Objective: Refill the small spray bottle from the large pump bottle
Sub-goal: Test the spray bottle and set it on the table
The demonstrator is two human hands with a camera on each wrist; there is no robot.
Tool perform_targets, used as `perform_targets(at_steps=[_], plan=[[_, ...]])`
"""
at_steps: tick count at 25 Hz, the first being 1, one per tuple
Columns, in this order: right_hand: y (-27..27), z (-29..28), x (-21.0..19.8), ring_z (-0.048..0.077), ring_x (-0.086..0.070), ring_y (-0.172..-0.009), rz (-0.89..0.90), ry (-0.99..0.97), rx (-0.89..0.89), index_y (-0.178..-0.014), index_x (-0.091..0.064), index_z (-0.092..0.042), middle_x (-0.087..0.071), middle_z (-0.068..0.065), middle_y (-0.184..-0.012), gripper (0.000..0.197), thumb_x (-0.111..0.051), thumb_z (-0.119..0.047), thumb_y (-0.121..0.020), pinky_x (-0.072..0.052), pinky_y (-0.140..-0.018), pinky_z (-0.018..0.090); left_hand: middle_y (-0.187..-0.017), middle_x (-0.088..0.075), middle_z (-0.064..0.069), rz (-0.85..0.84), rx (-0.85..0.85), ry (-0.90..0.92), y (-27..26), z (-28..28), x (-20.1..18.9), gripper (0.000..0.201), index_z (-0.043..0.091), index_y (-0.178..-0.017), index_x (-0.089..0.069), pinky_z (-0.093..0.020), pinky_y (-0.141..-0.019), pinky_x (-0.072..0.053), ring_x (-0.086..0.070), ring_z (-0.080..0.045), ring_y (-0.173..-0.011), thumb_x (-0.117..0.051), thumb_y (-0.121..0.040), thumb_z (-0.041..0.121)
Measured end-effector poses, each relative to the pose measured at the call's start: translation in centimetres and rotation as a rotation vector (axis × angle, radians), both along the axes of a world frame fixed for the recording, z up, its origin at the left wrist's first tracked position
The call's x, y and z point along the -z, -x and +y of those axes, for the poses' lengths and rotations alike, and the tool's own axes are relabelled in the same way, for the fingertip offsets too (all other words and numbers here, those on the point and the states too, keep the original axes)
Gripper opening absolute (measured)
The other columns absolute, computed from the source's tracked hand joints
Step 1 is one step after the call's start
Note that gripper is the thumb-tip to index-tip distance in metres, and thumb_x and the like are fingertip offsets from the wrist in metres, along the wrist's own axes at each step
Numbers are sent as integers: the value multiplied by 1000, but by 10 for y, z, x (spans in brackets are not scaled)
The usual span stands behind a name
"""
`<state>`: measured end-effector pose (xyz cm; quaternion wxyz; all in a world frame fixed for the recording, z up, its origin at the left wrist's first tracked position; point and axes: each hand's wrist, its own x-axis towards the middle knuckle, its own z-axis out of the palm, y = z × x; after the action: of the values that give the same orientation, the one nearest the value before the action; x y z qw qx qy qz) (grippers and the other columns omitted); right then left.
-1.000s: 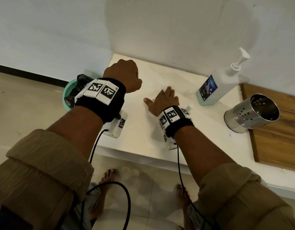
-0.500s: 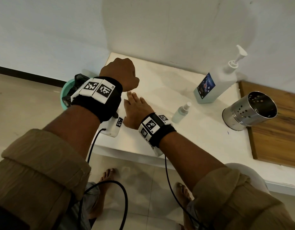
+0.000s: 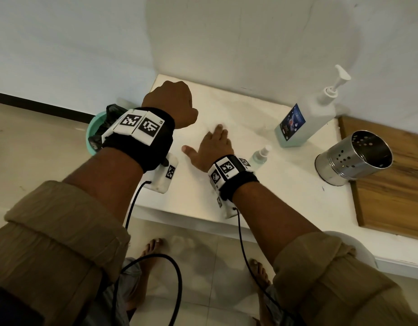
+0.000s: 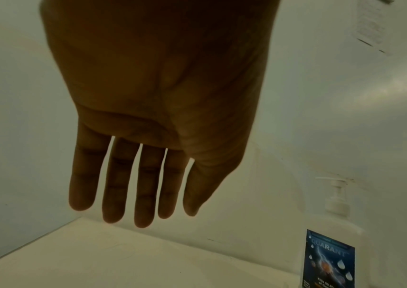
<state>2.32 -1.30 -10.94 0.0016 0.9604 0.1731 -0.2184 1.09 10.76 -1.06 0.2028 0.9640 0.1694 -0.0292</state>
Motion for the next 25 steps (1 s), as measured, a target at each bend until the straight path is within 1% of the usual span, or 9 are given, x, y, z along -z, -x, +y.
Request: perform_targets(at_steps=[3, 7, 9, 12, 15, 18, 20, 22, 25], plan=[[7, 7, 1, 38, 8, -150, 17, -31, -128, -154, -8, 3, 11, 25, -161, 98, -29, -70, -93, -4, -123, 50, -107, -67, -5, 1, 6, 0, -1, 0, 0, 21, 18, -99, -69, -32, -78, -45, -63, -31, -98, -62, -84, 31], [21, 14, -1, 37, 9, -151, 17, 7, -360, -155, -8, 0, 12, 24, -161, 87, -37, -55, -94, -4, -123, 50, -108, -67, -5, -1, 3, 3, 0, -1, 0, 21, 18, -99, -70, -34, -80, -47, -63, -31, -99, -63, -85, 31], [22, 13, 1, 34, 8, -151, -21, 30, -376, -155, -9, -2, 10, 22, -162, 87, -33, -59, -94, -3, -122, 51, -109, -67, -6, 0, -6, 3, 0, -1, -1, 21, 18, -100, -70, -34, -80, -47, -63, -31, -99, -63, -85, 31], [10, 2, 4, 35, 5, -151, -65, 57, -143, -155, -11, -1, 7, 22, -162, 97, -21, -73, -91, -3, -121, 53, -108, -67, -5, 6, -14, 1, 1, 0, -2, 20, 18, -100, -70, -32, -78, -44, -63, -31, -99, -63, -84, 30], [-4, -13, 2, 41, 3, -150, -44, 89, 118, -153, -6, 5, 7, 29, -160, 106, -18, -78, -88, -3, -121, 54, -108, -66, -5, 12, -17, -5, 1, 0, -2, 21, 18, -101, -69, -33, -78, -45, -63, -31, -98, -63, -84, 30], [-6, -13, 2, 43, 5, -149, -10, 20, 168, -153, -1, 7, 9, 31, -159, 109, -22, -78, -88, -5, -122, 52, -108, -66, -5, 13, -14, -4, 0, -1, -2, 22, 18, -101, -69, -33, -78, -46, -63, -31, -98, -62, -84, 31], [-2, -6, 3, 41, 7, -150, -10, -66, 56, -154, 0, 3, 10, 28, -160, 107, -25, -77, -89, -4, -122, 51, -107, -67, -6, 12, -8, -3, -1, -2, -1, 23, 18, -101, -69, -34, -79, -47, -63, -31, -98, -63, -84, 31], [4, 6, 3, 37, 8, -151, 6, -108, -136, -155, 0, 1, 10, 25, -161, 101, -30, -72, -91, -4, -123, 50, -108, -67, -6, 12, -7, -2, -1, -1, -1, 23, 18, -101, -69, -35, -81, -48, -63, -31, -99, -63, -84, 32], [18, 20, 6, 35, 8, -151, 6, -47, -435, -156, -5, -3, 9, 21, -163, 90, -41, -57, -93, -4, -123, 50, -108, -67, -5, 13, -10, 3, -1, -1, -1, 22, 18, -100, -69, -35, -81, -48, -63, -31, -99, -63, -84, 32]])
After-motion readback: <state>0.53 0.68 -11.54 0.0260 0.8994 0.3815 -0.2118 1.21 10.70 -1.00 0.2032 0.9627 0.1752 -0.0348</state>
